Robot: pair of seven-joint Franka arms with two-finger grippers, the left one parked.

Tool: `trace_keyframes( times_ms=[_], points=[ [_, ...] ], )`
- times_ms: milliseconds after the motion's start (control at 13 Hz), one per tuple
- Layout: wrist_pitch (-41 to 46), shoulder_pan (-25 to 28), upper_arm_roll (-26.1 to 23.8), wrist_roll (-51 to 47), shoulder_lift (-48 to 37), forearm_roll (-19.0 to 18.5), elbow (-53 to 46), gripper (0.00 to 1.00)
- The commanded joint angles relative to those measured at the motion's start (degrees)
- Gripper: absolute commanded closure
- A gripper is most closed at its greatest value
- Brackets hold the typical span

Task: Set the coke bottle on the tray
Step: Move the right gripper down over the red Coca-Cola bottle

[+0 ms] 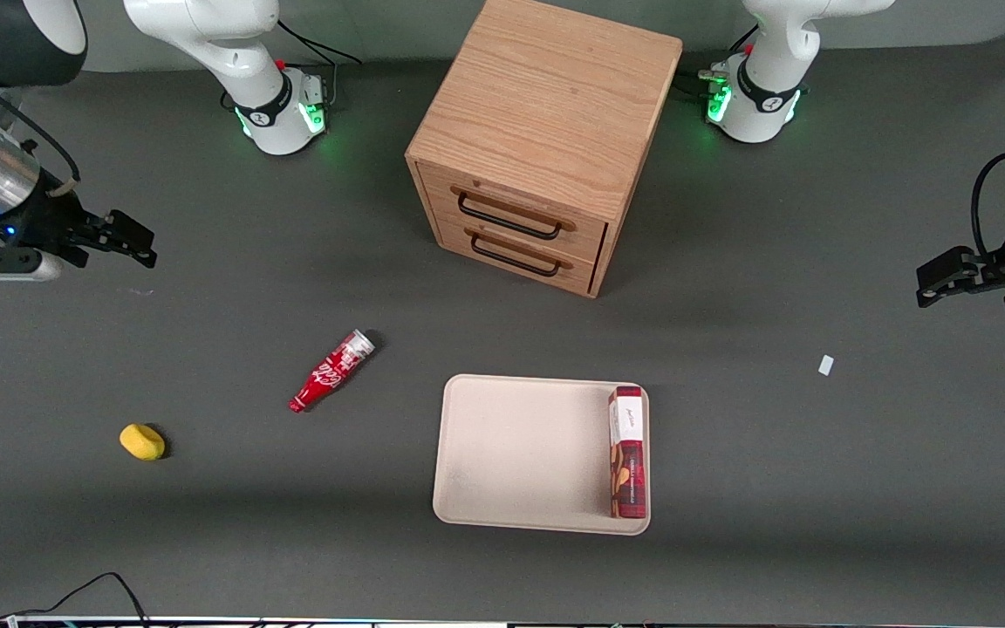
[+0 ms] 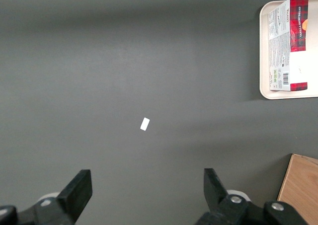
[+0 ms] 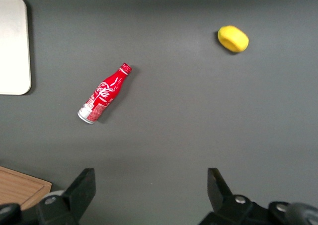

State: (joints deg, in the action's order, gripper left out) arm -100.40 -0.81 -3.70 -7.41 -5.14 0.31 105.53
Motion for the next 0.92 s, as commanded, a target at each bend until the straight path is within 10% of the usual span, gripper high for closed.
trace_keyframes(
  times_ms=[0,462,846],
  points=[
    [-3.8,2.6,-0.1,-8.9,6.4,3.1,-1.6,0.00],
    [-23.0,2.8,-7.7,-40.9,20.2,1.8,5.0,0.00],
    [-36.0,3.6,-10.9,-62.9,31.5,-12.7,7.3,0.00]
  ],
)
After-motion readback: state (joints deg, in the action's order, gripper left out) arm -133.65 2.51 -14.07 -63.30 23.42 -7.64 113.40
